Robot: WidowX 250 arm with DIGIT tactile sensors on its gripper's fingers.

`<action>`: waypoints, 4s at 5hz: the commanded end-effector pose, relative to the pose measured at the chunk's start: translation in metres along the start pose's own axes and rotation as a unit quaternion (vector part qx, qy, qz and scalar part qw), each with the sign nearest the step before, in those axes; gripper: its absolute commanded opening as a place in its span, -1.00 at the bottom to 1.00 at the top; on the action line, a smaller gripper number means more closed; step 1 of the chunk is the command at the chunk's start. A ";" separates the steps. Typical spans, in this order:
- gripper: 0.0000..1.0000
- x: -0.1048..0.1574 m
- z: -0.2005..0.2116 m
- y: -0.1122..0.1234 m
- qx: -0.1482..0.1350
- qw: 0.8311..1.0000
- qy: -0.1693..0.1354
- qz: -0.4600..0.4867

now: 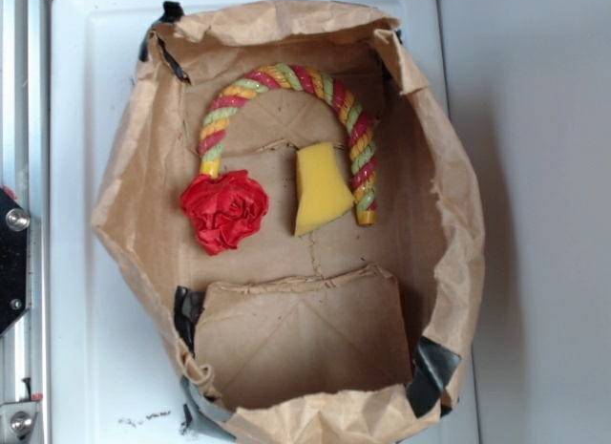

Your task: Grab the green sponge.

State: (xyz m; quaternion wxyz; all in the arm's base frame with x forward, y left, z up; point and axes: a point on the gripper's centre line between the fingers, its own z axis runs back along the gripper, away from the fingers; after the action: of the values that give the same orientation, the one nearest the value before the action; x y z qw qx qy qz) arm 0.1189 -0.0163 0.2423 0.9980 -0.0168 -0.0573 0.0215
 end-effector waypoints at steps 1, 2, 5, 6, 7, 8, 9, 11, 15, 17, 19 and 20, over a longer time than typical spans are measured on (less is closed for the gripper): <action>1.00 0.000 0.000 0.000 0.000 1.000 0.000 0.000; 1.00 0.049 -0.014 0.013 0.019 0.997 -0.004 0.078; 1.00 0.148 -0.066 0.036 0.029 0.960 -0.086 0.266; 1.00 0.157 -0.086 0.045 0.018 0.935 -0.088 0.343; 1.00 0.163 -0.112 0.052 0.025 0.929 -0.082 0.360; 1.00 0.168 -0.129 0.054 0.033 0.928 -0.073 0.365; 1.00 0.173 -0.142 0.059 0.028 0.923 -0.058 0.380; 1.00 0.185 -0.164 0.065 0.050 0.928 -0.056 0.366; 1.00 0.182 -0.187 0.078 0.090 0.937 -0.047 0.334; 1.00 0.182 -0.184 0.082 0.105 0.942 -0.037 0.316; 1.00 0.182 -0.185 0.082 0.107 0.944 -0.037 0.311; 1.00 0.182 -0.185 0.082 0.107 0.944 -0.037 0.311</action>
State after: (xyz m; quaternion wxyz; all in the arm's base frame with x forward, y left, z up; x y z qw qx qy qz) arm 0.3108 0.0536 0.0570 0.9403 0.0800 -0.0587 0.3255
